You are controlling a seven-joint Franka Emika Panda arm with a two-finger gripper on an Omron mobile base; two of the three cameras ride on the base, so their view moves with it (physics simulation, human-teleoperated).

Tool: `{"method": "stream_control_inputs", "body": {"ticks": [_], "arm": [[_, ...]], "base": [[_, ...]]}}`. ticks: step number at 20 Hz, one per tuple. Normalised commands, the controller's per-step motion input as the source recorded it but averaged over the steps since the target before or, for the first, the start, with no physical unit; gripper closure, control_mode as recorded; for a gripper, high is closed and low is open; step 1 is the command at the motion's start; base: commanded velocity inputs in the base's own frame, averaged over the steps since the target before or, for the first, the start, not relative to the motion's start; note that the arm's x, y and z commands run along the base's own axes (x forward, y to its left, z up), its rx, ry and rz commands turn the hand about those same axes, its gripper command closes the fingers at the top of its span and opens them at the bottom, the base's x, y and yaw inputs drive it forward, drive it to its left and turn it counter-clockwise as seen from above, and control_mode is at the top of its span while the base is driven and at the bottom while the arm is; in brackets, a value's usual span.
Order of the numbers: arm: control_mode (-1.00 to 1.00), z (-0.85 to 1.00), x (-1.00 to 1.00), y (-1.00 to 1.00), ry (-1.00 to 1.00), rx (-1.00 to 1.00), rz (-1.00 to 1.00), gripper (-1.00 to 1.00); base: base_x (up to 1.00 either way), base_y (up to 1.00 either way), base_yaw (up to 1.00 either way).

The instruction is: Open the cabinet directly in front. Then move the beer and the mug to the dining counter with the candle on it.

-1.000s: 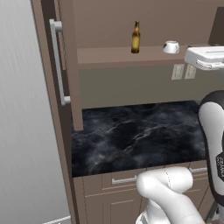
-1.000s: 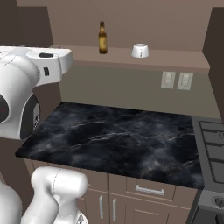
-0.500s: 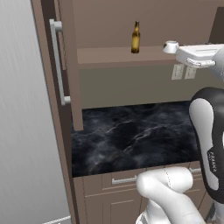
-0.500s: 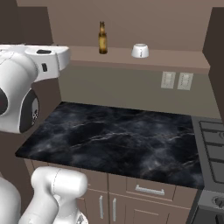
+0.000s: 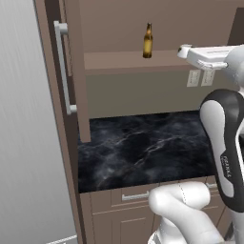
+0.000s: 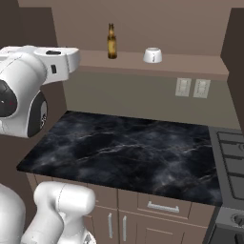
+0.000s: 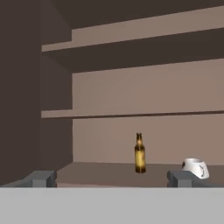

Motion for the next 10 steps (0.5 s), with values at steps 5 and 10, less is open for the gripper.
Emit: {"method": "stream_control_inputs", "body": {"ticks": [5, 10], "arm": [[-1.0, 0.0, 0.2, 0.0, 0.05, -0.01, 0.0, -1.0], [-1.0, 0.0, 0.19, 0.0, 0.08, -0.01, -0.03, -1.0]], "base": [[0.0, 0.0, 0.0], [0.0, 0.0, 0.0]]}}
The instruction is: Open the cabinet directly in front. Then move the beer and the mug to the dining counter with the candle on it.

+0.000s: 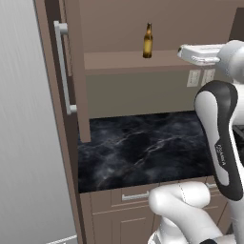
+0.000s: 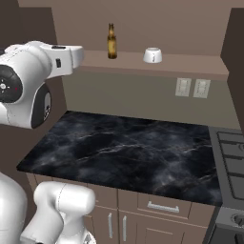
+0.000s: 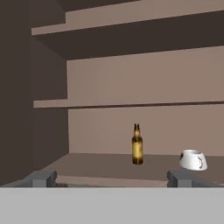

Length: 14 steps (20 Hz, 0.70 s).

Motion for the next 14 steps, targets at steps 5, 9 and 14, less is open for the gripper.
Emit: {"method": "stream_control_inputs", "body": {"ticks": [5, 9, 14], "arm": [[-1.0, 0.0, 0.13, 0.0, 0.09, 0.0, -0.03, -1.0], [-1.0, 0.0, 0.15, 0.0, 0.06, 0.0, -0.02, -1.0], [-1.0, 0.0, 0.15, 0.0, 0.02, 0.0, -0.02, -1.0]], "base": [[0.0, 0.0, 0.0], [0.0, 0.0, 0.0], [0.0, 0.0, 0.0]]}}
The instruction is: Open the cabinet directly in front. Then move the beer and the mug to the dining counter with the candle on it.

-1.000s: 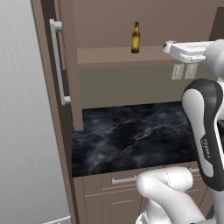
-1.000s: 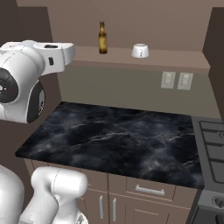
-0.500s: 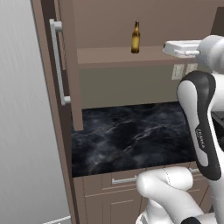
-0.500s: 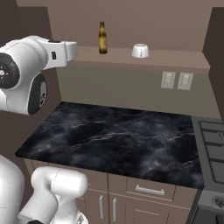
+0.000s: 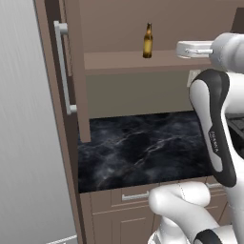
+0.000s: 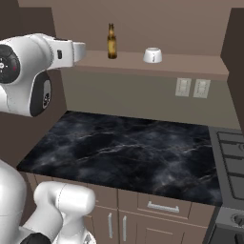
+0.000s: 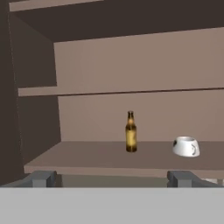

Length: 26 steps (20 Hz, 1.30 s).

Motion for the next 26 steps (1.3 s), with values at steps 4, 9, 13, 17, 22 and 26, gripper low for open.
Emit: {"method": "stream_control_inputs", "body": {"ticks": [4, 9, 13, 17, 22, 26], "arm": [[-1.0, -0.04, 0.16, 0.0, 0.0, 0.0, -0.02, -1.0], [-1.0, -0.06, 0.14, 0.0, 0.0, 0.0, -0.01, -1.0], [-1.0, -0.04, 0.15, 0.0, 0.0, 0.0, 0.0, -1.0], [-1.0, -0.01, 0.19, 0.0, 0.0, 0.0, 0.0, -1.0], [-1.0, 0.0, 0.23, -0.03, 0.0, 0.0, 0.0, -1.0], [-1.0, 0.0, 0.25, -0.09, 0.01, 0.0, 0.0, -1.0]], "base": [[0.0, 0.0, 0.0], [0.0, 0.0, 0.0], [0.0, 0.0, 0.0], [0.0, 0.0, 0.0], [0.0, 0.0, 0.0], [0.0, 0.0, 0.0]]}}
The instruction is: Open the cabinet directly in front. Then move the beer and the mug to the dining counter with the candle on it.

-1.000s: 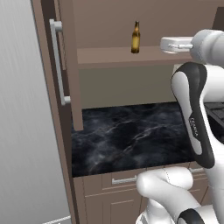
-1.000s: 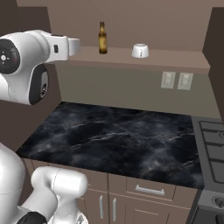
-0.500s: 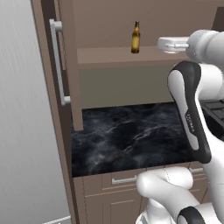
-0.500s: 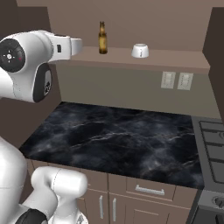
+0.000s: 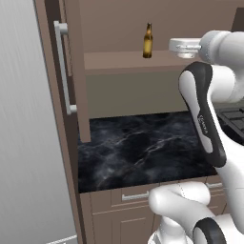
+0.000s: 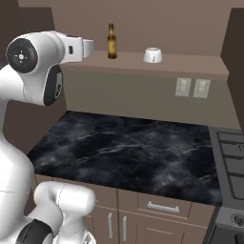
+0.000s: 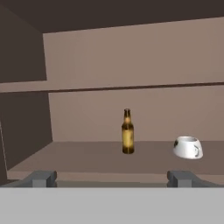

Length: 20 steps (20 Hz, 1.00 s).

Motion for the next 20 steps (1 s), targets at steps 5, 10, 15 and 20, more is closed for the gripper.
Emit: {"method": "stream_control_inputs", "body": {"ticks": [5, 10, 15, 20], "arm": [[-1.0, 0.0, 0.22, -0.13, 0.01, -0.02, 0.0, -1.0], [-1.0, 0.0, 0.23, -0.06, 0.01, -0.02, 0.0, -1.0], [-1.0, 0.0, 0.17, 0.0, 0.01, -0.02, 0.0, -1.0], [-1.0, 0.0, 0.1, 0.0, 0.0, -0.01, 0.0, -1.0]], "base": [[0.0, 0.0, 0.0], [0.0, 0.0, 0.0], [0.0, 0.0, 0.0], [0.0, 0.0, 0.0]]}}
